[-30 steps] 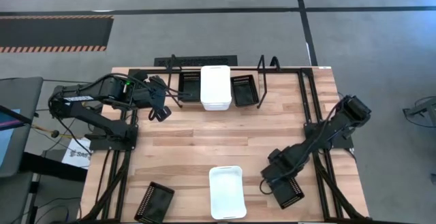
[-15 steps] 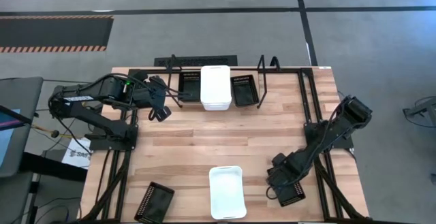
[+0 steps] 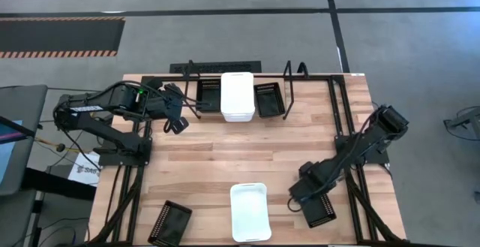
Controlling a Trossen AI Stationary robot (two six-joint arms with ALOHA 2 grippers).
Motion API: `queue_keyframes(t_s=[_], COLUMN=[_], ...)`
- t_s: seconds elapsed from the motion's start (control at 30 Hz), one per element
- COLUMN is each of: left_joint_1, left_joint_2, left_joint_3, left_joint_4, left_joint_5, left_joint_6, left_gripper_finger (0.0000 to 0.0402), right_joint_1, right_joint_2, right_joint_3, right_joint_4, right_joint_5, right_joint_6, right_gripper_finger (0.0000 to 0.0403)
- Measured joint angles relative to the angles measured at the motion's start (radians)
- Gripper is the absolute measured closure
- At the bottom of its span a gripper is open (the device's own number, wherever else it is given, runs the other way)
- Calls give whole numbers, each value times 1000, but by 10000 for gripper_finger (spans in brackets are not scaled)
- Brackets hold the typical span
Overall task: Stack baskets on shelf by color
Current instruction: Stack the black bin on top of the right black bin on the shelf
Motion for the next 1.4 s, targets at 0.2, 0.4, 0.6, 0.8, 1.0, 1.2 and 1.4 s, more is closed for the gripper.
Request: queue_keyframes(t_s=[0.2, 0.4, 0.6, 0.8, 1.0, 1.2, 1.4], left_joint_1=[0, 0, 0, 0, 0, 0, 0], left_joint_2=[0, 0, 0, 0, 0, 0, 0], left_joint_3=[0, 0, 0, 0, 0, 0, 0], left_joint_4=[0, 0, 0, 0, 0, 0, 0], left_joint_5=[0, -18, -18, -19, -17, -17, -15], left_joint_6=[0, 3, 16, 15, 4, -9, -14], left_gripper_finger=[401, 402, 401, 401, 401, 401, 402], right_joint_1=[11, 24, 61, 74, 92, 74, 15], right_joint_2=[0, 5, 6, 6, 6, 4, -2], right_joint_3=[0, -16, -67, -124, -205, -206, -173], right_joint_4=[-18, 29, 30, 172, 334, 336, 330], right_joint_5=[7, 20, 17, 14, 12, 8, 9], right_joint_6=[-6, -3, 75, 120, 196, 187, 81], right_gripper_finger=[219, 219, 219, 219, 222, 301, 389])
